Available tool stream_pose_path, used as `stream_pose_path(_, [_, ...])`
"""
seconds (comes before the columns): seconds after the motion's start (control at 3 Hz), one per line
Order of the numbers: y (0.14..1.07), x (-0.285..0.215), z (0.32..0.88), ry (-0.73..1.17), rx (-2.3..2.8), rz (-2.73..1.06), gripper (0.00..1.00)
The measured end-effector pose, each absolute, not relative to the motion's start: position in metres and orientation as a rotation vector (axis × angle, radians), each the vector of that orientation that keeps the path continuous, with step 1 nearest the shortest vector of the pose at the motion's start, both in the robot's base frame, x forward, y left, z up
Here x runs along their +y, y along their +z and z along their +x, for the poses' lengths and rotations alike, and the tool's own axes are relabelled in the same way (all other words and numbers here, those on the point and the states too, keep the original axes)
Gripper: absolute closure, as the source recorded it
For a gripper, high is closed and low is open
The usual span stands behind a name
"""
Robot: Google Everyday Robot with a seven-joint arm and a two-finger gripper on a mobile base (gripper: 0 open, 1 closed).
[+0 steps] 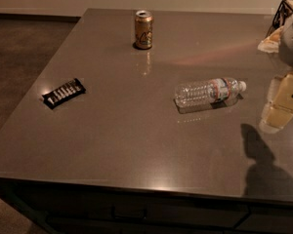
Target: Move orange can near rxbar chocolate
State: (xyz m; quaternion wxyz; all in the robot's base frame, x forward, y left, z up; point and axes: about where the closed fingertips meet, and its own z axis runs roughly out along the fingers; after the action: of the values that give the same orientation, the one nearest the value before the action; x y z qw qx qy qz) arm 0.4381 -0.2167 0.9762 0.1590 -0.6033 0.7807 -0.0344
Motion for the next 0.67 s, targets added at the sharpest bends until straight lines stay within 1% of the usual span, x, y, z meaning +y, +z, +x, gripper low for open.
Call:
stream_pose_path(0.33, [0.978, -0.215, 0.44, -0.102, 2.233, -1.718, 0.0])
stream_pose_path(0.67, [0.978, -0.202, 0.474, -0.069, 2.251, -1.637, 0.0])
